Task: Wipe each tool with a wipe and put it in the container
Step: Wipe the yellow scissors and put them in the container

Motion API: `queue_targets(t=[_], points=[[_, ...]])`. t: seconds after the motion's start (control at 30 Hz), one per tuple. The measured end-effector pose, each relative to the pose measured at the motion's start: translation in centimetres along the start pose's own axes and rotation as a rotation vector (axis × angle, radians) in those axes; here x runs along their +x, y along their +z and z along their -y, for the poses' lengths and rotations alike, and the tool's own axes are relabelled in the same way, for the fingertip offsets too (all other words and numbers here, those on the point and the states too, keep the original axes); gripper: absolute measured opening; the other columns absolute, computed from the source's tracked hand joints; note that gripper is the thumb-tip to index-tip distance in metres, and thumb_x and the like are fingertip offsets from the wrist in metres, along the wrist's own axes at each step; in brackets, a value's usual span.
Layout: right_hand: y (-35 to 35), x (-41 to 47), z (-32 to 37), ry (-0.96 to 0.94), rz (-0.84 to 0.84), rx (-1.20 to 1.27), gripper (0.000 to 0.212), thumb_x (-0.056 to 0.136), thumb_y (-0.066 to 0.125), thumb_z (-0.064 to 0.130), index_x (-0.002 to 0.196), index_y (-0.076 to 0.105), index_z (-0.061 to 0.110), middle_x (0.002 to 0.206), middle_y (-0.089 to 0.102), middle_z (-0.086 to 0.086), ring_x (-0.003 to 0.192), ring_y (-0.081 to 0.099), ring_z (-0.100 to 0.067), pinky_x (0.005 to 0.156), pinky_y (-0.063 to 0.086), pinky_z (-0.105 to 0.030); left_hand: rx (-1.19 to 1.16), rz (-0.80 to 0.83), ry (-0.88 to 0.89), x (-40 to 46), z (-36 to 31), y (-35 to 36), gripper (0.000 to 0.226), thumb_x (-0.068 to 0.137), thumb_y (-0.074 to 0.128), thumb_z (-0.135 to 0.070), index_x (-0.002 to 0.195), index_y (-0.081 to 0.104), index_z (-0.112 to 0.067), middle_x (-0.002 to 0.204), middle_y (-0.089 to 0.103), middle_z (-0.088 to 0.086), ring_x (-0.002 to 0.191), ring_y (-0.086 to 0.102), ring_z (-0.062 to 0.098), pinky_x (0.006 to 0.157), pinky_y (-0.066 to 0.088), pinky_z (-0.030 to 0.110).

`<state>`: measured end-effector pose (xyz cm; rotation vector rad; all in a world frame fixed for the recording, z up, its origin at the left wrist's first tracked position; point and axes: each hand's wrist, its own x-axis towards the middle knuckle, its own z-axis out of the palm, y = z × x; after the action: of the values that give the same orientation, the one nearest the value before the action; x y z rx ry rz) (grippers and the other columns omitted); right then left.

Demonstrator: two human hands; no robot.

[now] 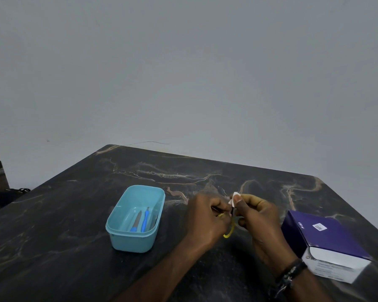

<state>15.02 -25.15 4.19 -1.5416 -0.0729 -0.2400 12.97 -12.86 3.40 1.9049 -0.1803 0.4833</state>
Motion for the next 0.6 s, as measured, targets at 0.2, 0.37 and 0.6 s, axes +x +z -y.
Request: queue_targets(t=[0.2,0.37,0.6], points=[[-1.1,1.1,0.4,-0.034,-0.233,0.121,0.017,0.09,0.064,0.02,0.078,0.07,0.01,0.068,0.06,-0.008,0.059,0.048,-0.016,0.056,0.039,-0.029,0.06,0.102,0.014,-1.1,-0.7,0.7,0.021,0.069,0.069,-0.006,0.086,0.075,-0.018,0.065,0.063,-0.015,0.061,0.063,0.002,0.054,0.047,0.01],[-1.2,0.9,1.1,-0.098,-0.319,0.139,0.013,0.091,0.064,0.017,0.08,0.069,0.012,0.069,0.063,-0.007,0.063,0.053,-0.017,0.058,0.043,-0.029,-0.168,-0.102,-0.051,-0.1,-2.7,-0.8,0.023,0.061,0.06,-0.013,0.078,0.068,-0.026,0.065,0.068,-0.002,0.056,0.061,0.005,0.057,0.053,0.026],[-1.0,0.5,2.2,-0.17,-0.309,0.131,0.013,0.089,0.065,0.016,0.077,0.069,0.014,0.077,0.07,-0.005,0.07,0.06,-0.016,0.071,0.049,-0.034,-0.072,-0.343,-0.001,2.3,-6.6,-10.1,0.01,0.075,0.076,-0.009,0.069,0.073,-0.017,0.055,0.068,0.001,0.047,0.061,0.012,0.05,0.052,0.029]])
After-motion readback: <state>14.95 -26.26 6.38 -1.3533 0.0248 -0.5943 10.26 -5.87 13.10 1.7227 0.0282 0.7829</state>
